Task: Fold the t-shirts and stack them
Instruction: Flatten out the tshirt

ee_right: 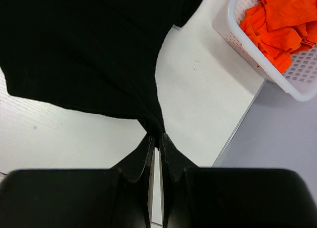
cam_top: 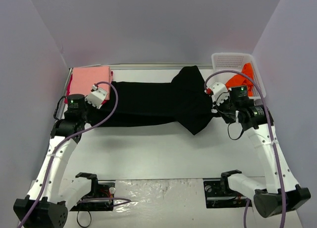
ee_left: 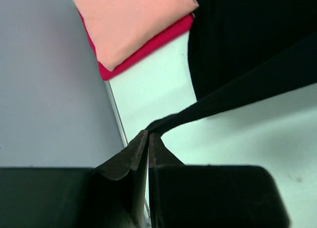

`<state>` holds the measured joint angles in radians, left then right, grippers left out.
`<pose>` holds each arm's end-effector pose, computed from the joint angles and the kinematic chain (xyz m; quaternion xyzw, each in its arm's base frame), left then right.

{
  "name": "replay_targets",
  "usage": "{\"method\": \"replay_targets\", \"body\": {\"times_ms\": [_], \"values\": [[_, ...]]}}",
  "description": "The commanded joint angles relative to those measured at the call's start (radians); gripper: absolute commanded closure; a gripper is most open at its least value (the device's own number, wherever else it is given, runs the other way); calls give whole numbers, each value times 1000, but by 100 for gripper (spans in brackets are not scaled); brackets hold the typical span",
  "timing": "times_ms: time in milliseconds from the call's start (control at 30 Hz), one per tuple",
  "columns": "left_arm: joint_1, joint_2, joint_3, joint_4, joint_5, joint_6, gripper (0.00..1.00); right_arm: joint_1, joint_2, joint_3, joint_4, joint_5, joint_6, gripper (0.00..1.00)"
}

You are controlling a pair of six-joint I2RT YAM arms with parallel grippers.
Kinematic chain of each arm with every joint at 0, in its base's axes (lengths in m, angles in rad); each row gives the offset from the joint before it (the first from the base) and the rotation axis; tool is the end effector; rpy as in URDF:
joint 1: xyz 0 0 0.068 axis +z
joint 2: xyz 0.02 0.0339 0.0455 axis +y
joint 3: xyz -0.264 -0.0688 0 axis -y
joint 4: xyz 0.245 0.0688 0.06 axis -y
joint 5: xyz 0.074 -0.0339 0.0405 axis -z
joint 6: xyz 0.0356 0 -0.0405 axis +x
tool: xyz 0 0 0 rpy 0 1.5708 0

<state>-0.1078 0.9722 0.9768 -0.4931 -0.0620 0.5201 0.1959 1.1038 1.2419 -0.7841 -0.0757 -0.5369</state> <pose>0.2117 -0.0207 0.3413 0.2494 0.8198 0.1314 0.4985 0.2182 0.0460 0.3765 -0.3362 0.8289 -0.0423 0.4451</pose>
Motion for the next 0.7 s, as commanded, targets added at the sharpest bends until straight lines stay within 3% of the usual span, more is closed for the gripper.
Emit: {"method": "replay_targets", "body": {"times_ms": [0,167,467,667], "values": [[10,-107,-15,-138,71,49,98,-7,-96,-32,-92,-6,14,100],[10,-231,-59,-291,232,115,98,-7,-186,-47,-155,-47,14,100],[10,-457,-173,-439,280,149,97,-7,-268,-24,-299,-139,-2,100],[10,-501,-184,-473,295,175,98,-9,-301,-36,-357,-211,-20,100]]}}
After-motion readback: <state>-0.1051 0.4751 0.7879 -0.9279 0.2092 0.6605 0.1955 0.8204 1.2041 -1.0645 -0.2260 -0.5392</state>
